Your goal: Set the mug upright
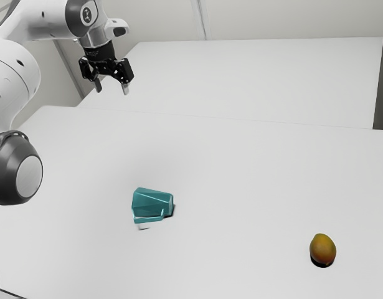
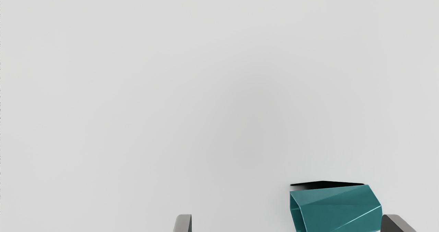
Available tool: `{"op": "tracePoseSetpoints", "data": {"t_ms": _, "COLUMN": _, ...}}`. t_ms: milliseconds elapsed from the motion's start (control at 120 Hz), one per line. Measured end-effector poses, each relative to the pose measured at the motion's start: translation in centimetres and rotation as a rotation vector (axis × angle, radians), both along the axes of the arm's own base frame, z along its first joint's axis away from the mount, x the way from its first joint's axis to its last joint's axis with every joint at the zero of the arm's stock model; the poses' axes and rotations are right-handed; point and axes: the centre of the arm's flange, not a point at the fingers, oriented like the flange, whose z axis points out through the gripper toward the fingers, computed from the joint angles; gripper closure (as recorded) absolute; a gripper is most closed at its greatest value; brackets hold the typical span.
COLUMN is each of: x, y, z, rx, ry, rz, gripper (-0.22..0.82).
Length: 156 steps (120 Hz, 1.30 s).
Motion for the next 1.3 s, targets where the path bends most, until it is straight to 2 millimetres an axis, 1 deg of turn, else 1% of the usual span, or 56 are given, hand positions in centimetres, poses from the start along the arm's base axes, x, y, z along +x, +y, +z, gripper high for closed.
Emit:
{"op": "tracePoseSetpoints", "data": {"t_ms": 133, "x": -0.2, "y": 0.5, "z": 0.1, "rx": 0.003, "ry": 0.006, "rz": 0.007, "gripper": 0.00}}
{"op": "tracePoseSetpoints", "data": {"t_ms": 233, "x": -1.2, "y": 0.9, "z": 0.7, "rx": -0.028, "ry": 0.025, "rz": 0.015, "gripper": 0.00}}
{"op": "tracePoseSetpoints", "data": {"t_ms": 258, "x": -1.6, "y": 0.9, "z": 0.6, "rx": -0.048, "ry": 0.035, "rz": 0.018, "gripper": 0.00}}
{"op": "tracePoseSetpoints", "data": {"t_ms": 325, "x": -2.6, "y": 0.8, "z": -0.7, "rx": -0.086, "ry": 0.078, "rz": 0.023, "gripper": 0.00}}
{"op": "tracePoseSetpoints", "data": {"t_ms": 367, "x": -3.8, "y": 1.1, "z": -1.7, "rx": -0.119, "ry": 0.107, "rz": 0.032, "gripper": 0.00}}
{"op": "tracePoseSetpoints", "data": {"t_ms": 475, "x": -7.8, "y": 2.6, "z": -5.8, "rx": -0.217, "ry": 0.157, "rz": 0.065, "gripper": 0.00}}
{"op": "tracePoseSetpoints", "data": {"t_ms": 575, "x": -10.6, "y": 3.5, "z": -9.7, "rx": -0.291, "ry": 0.159, "rz": 0.092, "gripper": 0.00}}
{"op": "tracePoseSetpoints", "data": {"t_ms": 642, "x": -12.0, "y": 4.0, "z": -11.3, "rx": -0.325, "ry": 0.141, "rz": 0.105, "gripper": 0.00}}
{"op": "tracePoseSetpoints", "data": {"t_ms": 700, "x": -12.7, "y": 4.8, "z": -12.2, "rx": -0.338, "ry": 0.120, "rz": 0.117, "gripper": 0.00}}
{"op": "tracePoseSetpoints", "data": {"t_ms": 867, "x": -15.0, "y": 6.3, "z": -15.8, "rx": -0.401, "ry": 0.084, "rz": 0.153, "gripper": 0.00}}
{"op": "tracePoseSetpoints", "data": {"t_ms": 950, "x": -16.0, "y": 6.3, "z": -17.8, "rx": -0.442, "ry": 0.072, "rz": 0.165, "gripper": 0.00}}
{"op": "tracePoseSetpoints", "data": {"t_ms": 1108, "x": -17.1, "y": 5.7, "z": -20.8, "rx": -0.495, "ry": 0.056, "rz": 0.171, "gripper": 0.00}}
{"op": "tracePoseSetpoints", "data": {"t_ms": 1192, "x": -17.5, "y": 5.7, "z": -22.4, "rx": -0.522, "ry": 0.047, "rz": 0.185, "gripper": 0.00}}
{"op": "tracePoseSetpoints", "data": {"t_ms": 1300, "x": -17.4, "y": 5.7, "z": -24.3, "rx": -0.559, "ry": 0.032, "rz": 0.205, "gripper": 0.00}}
